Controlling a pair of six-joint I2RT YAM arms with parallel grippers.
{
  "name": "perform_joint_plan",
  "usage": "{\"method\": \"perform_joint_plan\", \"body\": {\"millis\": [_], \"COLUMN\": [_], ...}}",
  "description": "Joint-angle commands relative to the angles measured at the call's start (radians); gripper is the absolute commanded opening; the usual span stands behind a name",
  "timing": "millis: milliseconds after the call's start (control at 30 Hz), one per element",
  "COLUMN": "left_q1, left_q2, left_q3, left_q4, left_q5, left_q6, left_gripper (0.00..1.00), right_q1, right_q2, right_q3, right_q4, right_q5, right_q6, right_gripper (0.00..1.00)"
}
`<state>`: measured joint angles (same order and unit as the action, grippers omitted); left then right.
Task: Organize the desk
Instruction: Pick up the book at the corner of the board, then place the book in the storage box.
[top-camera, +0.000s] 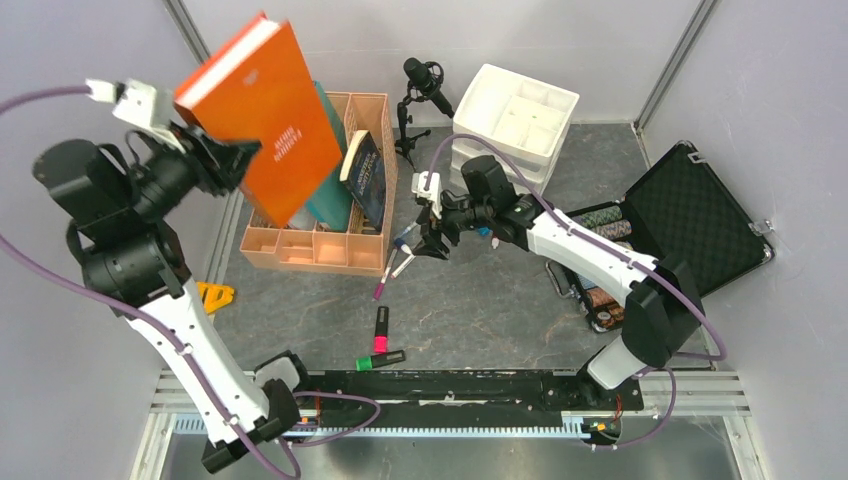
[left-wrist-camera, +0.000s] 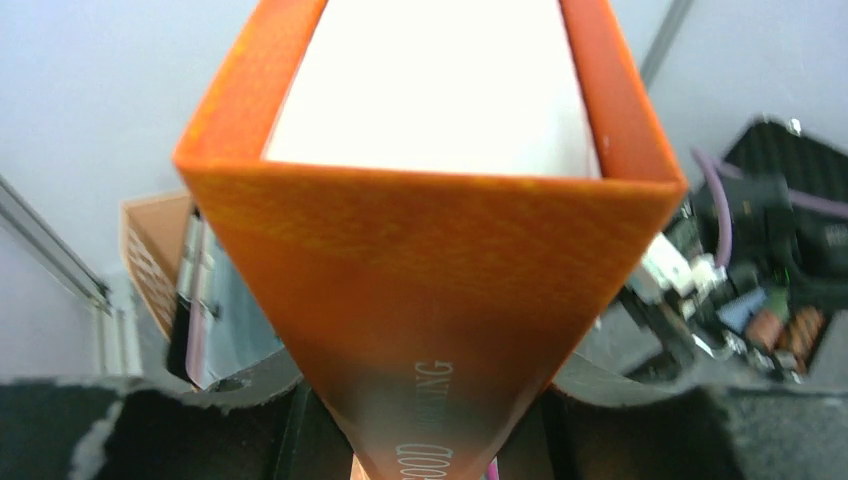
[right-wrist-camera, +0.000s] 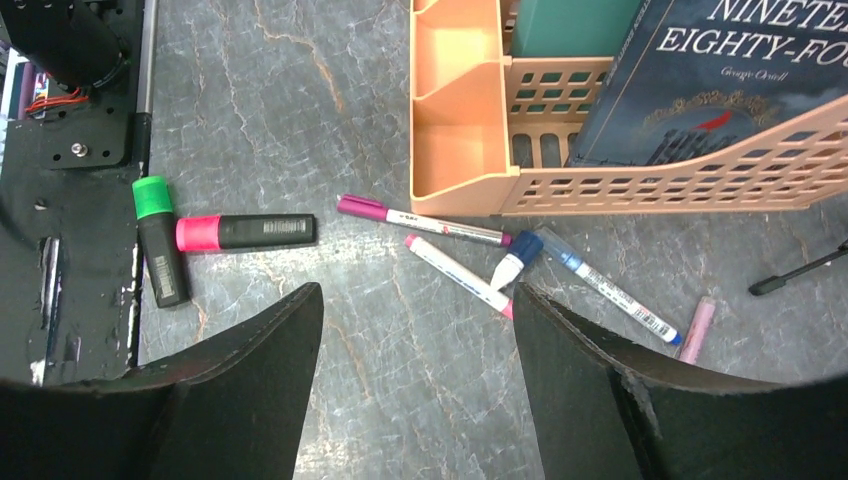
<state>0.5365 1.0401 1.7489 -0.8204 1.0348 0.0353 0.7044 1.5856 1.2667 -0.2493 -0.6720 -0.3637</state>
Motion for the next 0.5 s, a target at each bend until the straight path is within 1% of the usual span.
{"method": "perform_joint_plan", "body": {"millis": [0,100,200,300,467], "left_q1": [0.003,0.005,0.006,0.008,0.010], "left_q2": [0.108,0.128,0.172,0.219,0.262], "left_q3": [0.172,0.199,0.264,0.320,0.309], "left_q4": [0.153,0.200,0.193,0.191,0.238], "left_q5": [-0.141,-0.270,-0.415,-0.530,-0.678], "left_q6": [-0.259,-0.274,-0.237,-0.183,-0.090], "left_gripper": [0.02,0.02,0.02,0.02,0.02], "right_q1": [-0.017,-0.029,-0.041,-0.052,-0.067], "right_q2": [-0.071,-0.085,-0.090,-0.092,-0.094], "right_q3": [-0.039,-0.068,-0.091,-0.106,-0.128], "right_q4": [0.046,0.064,0.076,0.082,0.093], "right_q5": [-0.028,-0.040,-0.056,-0.072,-0.096], "right_q6": [-0.003,0.000,0.002,0.002,0.003], "right_gripper": [0.75,0.75,0.75,0.75,0.75]}}
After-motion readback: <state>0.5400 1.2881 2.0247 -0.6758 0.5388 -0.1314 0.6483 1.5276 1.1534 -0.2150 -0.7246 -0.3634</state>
